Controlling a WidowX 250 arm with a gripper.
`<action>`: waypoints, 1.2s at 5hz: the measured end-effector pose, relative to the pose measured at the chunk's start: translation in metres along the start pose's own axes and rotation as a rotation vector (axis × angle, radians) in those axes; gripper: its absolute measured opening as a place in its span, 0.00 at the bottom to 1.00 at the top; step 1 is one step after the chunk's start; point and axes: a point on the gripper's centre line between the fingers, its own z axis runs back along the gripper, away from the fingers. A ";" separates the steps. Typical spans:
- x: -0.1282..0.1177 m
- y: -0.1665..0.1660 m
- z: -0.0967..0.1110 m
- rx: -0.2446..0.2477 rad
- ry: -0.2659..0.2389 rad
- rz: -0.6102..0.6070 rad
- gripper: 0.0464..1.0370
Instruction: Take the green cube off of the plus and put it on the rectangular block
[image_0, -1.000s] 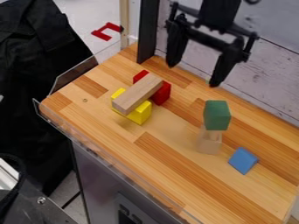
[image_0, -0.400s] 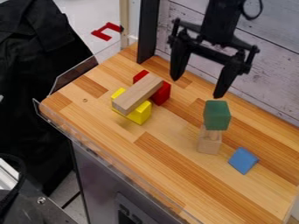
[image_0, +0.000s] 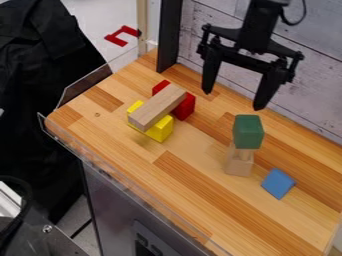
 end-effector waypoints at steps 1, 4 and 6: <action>0.004 -0.010 0.004 -0.049 -0.028 0.105 0.96; 0.016 -0.023 0.002 -0.095 -0.036 0.183 0.96; 0.008 -0.023 -0.015 -0.101 -0.002 0.190 0.96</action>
